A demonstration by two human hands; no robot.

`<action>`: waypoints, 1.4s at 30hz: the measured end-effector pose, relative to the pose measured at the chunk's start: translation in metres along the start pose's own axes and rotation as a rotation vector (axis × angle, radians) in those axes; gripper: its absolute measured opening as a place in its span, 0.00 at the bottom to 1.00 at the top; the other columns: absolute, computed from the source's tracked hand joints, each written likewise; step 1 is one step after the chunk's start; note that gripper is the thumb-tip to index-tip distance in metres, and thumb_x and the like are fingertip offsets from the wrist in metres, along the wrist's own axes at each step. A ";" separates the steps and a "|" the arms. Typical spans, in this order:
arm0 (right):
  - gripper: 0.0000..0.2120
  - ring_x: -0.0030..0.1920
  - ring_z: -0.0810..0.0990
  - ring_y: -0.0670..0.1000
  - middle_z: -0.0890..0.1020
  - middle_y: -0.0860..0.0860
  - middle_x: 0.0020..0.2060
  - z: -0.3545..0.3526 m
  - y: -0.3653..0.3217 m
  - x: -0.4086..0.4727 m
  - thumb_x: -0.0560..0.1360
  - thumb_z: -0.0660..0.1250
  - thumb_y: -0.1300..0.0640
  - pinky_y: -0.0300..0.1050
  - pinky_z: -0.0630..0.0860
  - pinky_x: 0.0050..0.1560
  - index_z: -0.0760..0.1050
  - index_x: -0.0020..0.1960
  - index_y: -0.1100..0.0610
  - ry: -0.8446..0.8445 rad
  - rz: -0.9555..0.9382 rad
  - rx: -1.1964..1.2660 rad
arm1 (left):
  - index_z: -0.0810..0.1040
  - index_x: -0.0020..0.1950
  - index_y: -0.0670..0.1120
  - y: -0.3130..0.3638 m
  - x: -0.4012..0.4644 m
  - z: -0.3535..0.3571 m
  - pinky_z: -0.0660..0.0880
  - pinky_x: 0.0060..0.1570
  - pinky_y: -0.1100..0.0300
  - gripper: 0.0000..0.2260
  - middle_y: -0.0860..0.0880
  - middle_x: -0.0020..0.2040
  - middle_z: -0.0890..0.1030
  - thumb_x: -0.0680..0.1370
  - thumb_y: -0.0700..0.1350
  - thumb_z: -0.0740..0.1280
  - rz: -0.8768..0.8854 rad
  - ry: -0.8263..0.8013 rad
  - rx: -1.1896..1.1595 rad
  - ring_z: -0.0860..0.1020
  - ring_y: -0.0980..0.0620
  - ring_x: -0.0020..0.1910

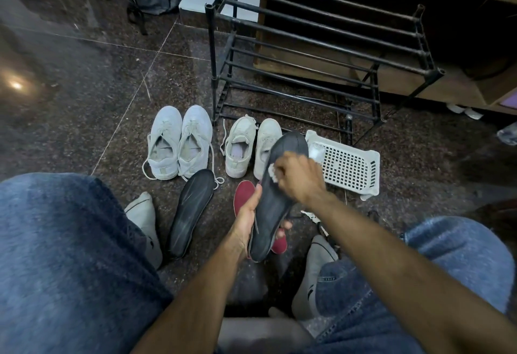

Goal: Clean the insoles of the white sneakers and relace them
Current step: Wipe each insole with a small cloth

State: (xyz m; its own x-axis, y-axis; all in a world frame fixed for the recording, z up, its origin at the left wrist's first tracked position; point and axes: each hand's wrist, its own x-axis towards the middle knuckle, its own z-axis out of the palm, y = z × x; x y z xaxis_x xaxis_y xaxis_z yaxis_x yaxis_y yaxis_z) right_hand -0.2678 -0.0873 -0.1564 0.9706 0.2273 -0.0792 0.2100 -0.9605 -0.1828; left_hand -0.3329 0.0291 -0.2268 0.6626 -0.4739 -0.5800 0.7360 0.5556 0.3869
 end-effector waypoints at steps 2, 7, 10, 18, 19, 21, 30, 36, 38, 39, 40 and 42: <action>0.08 0.47 0.81 0.57 0.82 0.52 0.49 -0.010 0.013 0.022 0.77 0.63 0.55 0.50 0.78 0.47 0.81 0.50 0.52 0.062 0.136 0.031 | 0.79 0.53 0.36 0.000 -0.004 0.002 0.76 0.23 0.59 0.32 0.38 0.36 0.81 0.72 0.65 0.59 -0.011 -0.008 0.055 0.80 0.44 0.28; 0.07 0.46 0.80 0.55 0.83 0.51 0.49 -0.017 0.015 0.024 0.77 0.65 0.57 0.44 0.73 0.43 0.82 0.50 0.50 0.120 0.234 0.125 | 0.77 0.57 0.36 0.000 -0.001 -0.001 0.75 0.23 0.59 0.34 0.39 0.38 0.82 0.73 0.66 0.59 0.018 0.005 0.076 0.80 0.44 0.29; 0.08 0.44 0.80 0.53 0.81 0.50 0.48 0.000 -0.006 -0.010 0.78 0.64 0.57 0.47 0.77 0.47 0.82 0.51 0.52 0.004 0.051 0.114 | 0.78 0.56 0.38 0.001 0.000 0.001 0.79 0.31 0.55 0.29 0.39 0.42 0.82 0.75 0.64 0.59 0.058 0.042 0.039 0.81 0.44 0.34; 0.07 0.46 0.83 0.50 0.86 0.48 0.43 0.025 -0.021 -0.038 0.71 0.68 0.59 0.47 0.79 0.51 0.84 0.45 0.52 -0.472 -0.052 0.295 | 0.81 0.58 0.40 0.001 0.012 -0.021 0.76 0.56 0.50 0.22 0.39 0.55 0.83 0.80 0.57 0.61 0.119 0.341 -0.019 0.82 0.43 0.54; 0.06 0.43 0.83 0.49 0.86 0.48 0.41 0.030 -0.015 -0.034 0.70 0.70 0.61 0.47 0.80 0.51 0.85 0.44 0.54 -0.496 0.012 0.412 | 0.81 0.58 0.40 0.001 0.014 -0.028 0.77 0.55 0.50 0.22 0.39 0.54 0.83 0.80 0.56 0.61 0.103 0.377 0.002 0.82 0.42 0.52; 0.05 0.39 0.82 0.47 0.86 0.51 0.41 0.039 -0.002 -0.028 0.71 0.71 0.65 0.48 0.80 0.52 0.85 0.44 0.58 -0.459 0.182 0.596 | 0.80 0.60 0.39 0.000 0.018 -0.045 0.78 0.54 0.49 0.19 0.38 0.54 0.83 0.80 0.52 0.62 0.100 0.497 0.030 0.82 0.41 0.52; 0.16 0.34 0.78 0.42 0.79 0.39 0.27 0.100 0.015 -0.023 0.71 0.69 0.66 0.39 0.76 0.43 0.79 0.29 0.48 -0.524 0.393 0.512 | 0.80 0.57 0.36 -0.012 0.043 -0.152 0.77 0.57 0.43 0.10 0.38 0.54 0.81 0.80 0.38 0.62 0.065 0.930 0.403 0.80 0.39 0.54; 0.08 0.43 0.83 0.47 0.85 0.43 0.38 0.134 0.011 -0.019 0.69 0.67 0.60 0.41 0.78 0.46 0.83 0.36 0.49 -0.609 0.355 0.407 | 0.73 0.65 0.33 0.020 0.035 -0.152 0.75 0.51 0.53 0.13 0.37 0.61 0.76 0.82 0.35 0.58 -0.102 0.885 0.642 0.76 0.43 0.44; 0.09 0.42 0.83 0.48 0.84 0.44 0.35 0.146 0.013 -0.018 0.69 0.67 0.60 0.41 0.79 0.45 0.82 0.34 0.50 -0.623 0.321 0.400 | 0.73 0.66 0.34 0.025 0.038 -0.158 0.75 0.53 0.51 0.13 0.34 0.63 0.76 0.82 0.34 0.58 -0.140 0.856 0.663 0.78 0.40 0.49; 0.10 0.42 0.83 0.48 0.83 0.44 0.33 0.152 0.014 -0.018 0.69 0.67 0.60 0.41 0.78 0.44 0.82 0.33 0.50 -0.636 0.316 0.394 | 0.76 0.62 0.37 0.026 0.038 -0.159 0.77 0.47 0.53 0.11 0.34 0.64 0.76 0.81 0.34 0.60 -0.165 0.837 0.687 0.78 0.40 0.48; 0.10 0.41 0.83 0.48 0.82 0.44 0.33 0.158 0.016 -0.018 0.69 0.66 0.61 0.40 0.78 0.43 0.81 0.31 0.50 -0.655 0.319 0.386 | 0.78 0.54 0.39 0.025 0.039 -0.162 0.77 0.39 0.57 0.07 0.36 0.63 0.77 0.81 0.34 0.60 -0.189 0.822 0.683 0.78 0.43 0.43; 0.12 0.41 0.83 0.48 0.82 0.45 0.33 0.168 0.018 -0.017 0.68 0.66 0.60 0.41 0.79 0.43 0.78 0.28 0.47 -0.676 0.325 0.380 | 0.78 0.50 0.41 0.023 0.043 -0.168 0.76 0.37 0.60 0.07 0.40 0.59 0.78 0.81 0.34 0.60 -0.202 0.844 0.657 0.79 0.42 0.43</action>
State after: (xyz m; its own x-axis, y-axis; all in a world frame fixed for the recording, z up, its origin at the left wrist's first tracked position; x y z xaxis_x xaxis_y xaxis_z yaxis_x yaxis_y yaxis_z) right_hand -0.3007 -0.0811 -0.3232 0.6708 0.1126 -0.7330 -0.2390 -0.9029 -0.3574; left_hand -0.3109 0.1363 -0.3630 0.3963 0.2463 -0.8845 0.9176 -0.0728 0.3909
